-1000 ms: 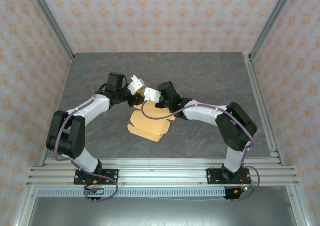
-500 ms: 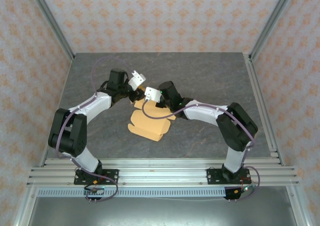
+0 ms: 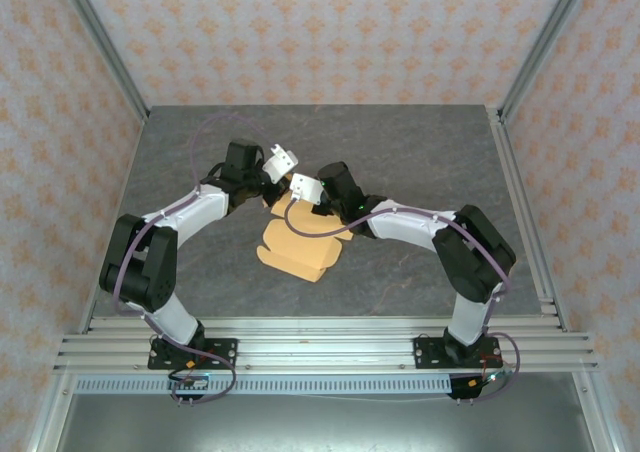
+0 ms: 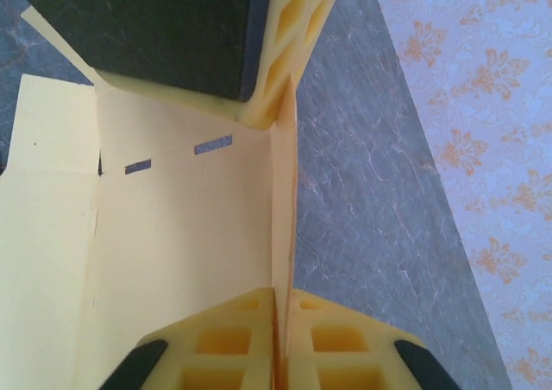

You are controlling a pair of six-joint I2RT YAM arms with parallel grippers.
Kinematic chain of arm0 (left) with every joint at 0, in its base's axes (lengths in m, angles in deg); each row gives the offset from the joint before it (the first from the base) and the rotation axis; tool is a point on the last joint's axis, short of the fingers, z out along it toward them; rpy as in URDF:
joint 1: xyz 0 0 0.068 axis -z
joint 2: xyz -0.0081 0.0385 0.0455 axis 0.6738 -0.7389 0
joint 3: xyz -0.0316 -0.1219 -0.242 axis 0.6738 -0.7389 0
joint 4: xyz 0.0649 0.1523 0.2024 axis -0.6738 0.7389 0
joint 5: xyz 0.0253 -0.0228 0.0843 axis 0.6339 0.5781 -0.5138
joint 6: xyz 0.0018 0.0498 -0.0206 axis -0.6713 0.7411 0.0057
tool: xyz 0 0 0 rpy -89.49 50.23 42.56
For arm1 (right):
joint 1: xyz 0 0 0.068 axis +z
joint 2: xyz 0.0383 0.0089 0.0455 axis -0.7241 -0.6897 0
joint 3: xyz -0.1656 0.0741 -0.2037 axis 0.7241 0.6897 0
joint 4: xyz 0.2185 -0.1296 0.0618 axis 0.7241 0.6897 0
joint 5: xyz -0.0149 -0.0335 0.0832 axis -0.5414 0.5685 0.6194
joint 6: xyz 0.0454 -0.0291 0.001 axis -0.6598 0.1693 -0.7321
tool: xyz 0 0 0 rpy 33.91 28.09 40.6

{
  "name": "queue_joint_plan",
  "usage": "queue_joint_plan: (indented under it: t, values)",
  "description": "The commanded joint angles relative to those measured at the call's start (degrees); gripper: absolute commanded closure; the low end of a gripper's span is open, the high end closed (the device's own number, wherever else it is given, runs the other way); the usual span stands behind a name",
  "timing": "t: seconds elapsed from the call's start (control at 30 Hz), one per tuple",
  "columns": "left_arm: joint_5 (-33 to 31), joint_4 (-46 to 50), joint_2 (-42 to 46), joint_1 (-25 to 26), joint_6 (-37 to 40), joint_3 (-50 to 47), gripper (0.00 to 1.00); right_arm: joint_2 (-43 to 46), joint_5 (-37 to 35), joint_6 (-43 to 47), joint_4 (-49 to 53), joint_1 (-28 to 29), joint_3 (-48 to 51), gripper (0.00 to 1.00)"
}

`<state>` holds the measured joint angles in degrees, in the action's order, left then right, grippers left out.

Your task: Fold the paper box

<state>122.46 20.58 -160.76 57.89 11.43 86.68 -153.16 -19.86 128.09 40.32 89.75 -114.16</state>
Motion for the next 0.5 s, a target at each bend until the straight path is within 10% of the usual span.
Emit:
queue_joint_plan:
  t: [0.0,0.37,0.47]
  values:
    - [-4.4,-6.3,1.7,1.1,-1.0,-1.9,1.0,3.1,-0.9,-1.4,0.6,-0.4,-1.6,0.87]
    - [-16.2,-24.8,5.5,4.7,-2.3,-10.9,1.0,13.9,11.7,-21.8,22.3,-5.5,-8.2,0.28]
    - [-20.7,-29.8,6.2,6.2,-2.2,-13.3,1.0,15.6,15.3,-29.9,26.4,-9.8,-12.0,0.25]
